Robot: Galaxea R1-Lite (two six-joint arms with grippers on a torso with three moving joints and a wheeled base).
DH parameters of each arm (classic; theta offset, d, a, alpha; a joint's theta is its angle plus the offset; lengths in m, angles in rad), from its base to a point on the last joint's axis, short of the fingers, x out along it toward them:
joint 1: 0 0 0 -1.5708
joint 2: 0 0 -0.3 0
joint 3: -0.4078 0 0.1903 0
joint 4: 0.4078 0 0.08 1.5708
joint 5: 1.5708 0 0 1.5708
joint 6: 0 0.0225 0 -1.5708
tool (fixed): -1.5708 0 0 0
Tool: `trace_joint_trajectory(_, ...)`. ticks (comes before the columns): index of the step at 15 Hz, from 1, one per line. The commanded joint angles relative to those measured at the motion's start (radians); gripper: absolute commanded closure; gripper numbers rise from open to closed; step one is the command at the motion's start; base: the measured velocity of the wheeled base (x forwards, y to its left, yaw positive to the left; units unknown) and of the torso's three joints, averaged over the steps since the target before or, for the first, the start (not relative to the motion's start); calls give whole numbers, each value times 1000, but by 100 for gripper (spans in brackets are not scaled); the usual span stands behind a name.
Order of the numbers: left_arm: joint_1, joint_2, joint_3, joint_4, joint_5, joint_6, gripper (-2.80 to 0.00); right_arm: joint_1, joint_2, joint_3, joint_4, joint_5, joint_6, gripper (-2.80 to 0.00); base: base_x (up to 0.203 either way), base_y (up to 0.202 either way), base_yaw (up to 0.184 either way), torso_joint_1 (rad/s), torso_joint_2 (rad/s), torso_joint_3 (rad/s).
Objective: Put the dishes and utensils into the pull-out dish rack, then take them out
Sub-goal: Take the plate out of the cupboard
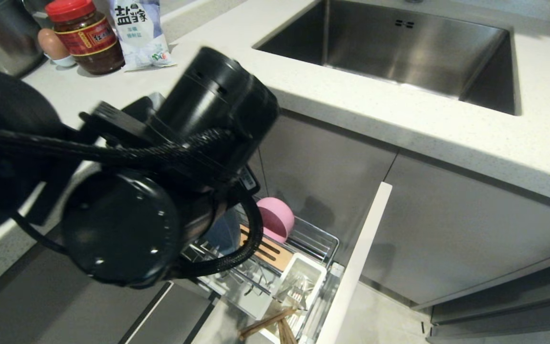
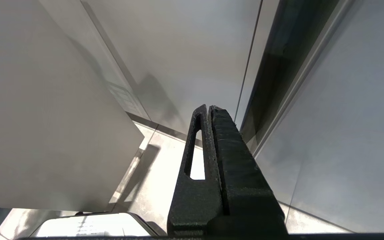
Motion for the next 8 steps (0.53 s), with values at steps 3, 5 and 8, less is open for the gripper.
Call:
trace_joint_trajectory(3,-71,-187,-48,10,6,77,0,0,-4,0,0,0,0,0,0,0,0,0,0,0)
trace_joint_trajectory(5,-91,-250,-72,7,6,133,0,-1,-4,0,0,0,0,0,0,0,0,0,0,0)
trace_joint_trajectory(8,-104,-328,-131,10,4,190,0,0,-4,0,0,-1,0,0,0,0,0,0,0,0)
